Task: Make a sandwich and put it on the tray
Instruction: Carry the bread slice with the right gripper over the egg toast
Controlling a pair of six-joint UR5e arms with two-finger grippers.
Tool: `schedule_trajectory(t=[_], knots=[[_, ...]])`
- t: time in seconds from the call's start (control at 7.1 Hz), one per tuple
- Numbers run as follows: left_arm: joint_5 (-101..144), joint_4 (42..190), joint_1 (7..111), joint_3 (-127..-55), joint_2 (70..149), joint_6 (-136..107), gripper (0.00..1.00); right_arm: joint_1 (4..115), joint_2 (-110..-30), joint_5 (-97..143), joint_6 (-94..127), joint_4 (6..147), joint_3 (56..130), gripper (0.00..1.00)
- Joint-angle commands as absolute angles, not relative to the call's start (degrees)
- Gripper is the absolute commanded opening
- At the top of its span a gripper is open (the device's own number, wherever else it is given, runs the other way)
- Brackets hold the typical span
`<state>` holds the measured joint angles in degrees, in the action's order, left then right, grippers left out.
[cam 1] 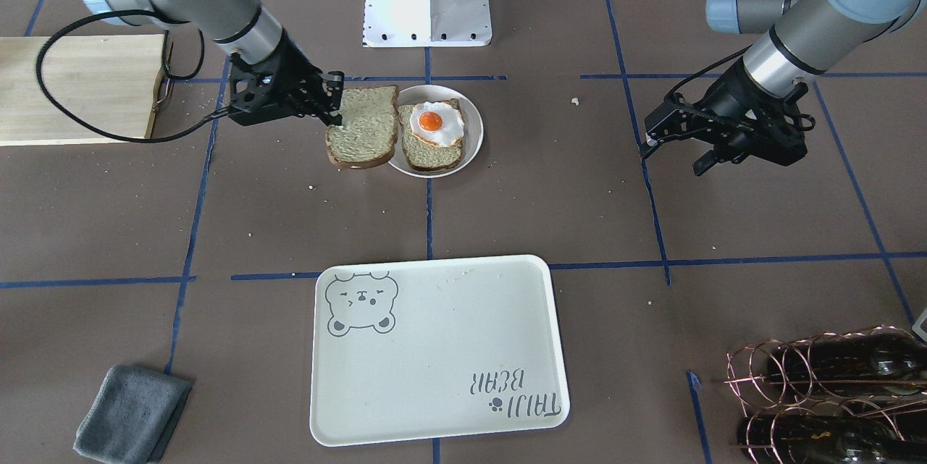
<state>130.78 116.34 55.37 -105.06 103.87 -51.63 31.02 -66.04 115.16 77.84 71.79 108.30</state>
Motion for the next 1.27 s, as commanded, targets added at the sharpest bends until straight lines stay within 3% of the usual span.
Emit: schedule_trajectory(t=[0.0,0.85,0.99,1.13], knots=[[130.8,116.4,55.4,-104.8,103.8,-51.5,1.0,25.6,-60.3,109.4,80.6,72.7,103.7,0.0],[130.8,116.5,55.3,-104.3,103.9,-51.3,1.0,22.7,-58.2,107.1,80.6,73.8,100.0,0.0],[130.8,116.5,55.3,-104.2,104.1,-51.3,1.0,22.8,-58.1,107.1,80.6,74.4,100.0,0.8],[131.0,116.5,55.1,-104.2,104.8,-51.7,1.0,24.0,-57.9,107.5,80.6,74.4,100.7,1.0]])
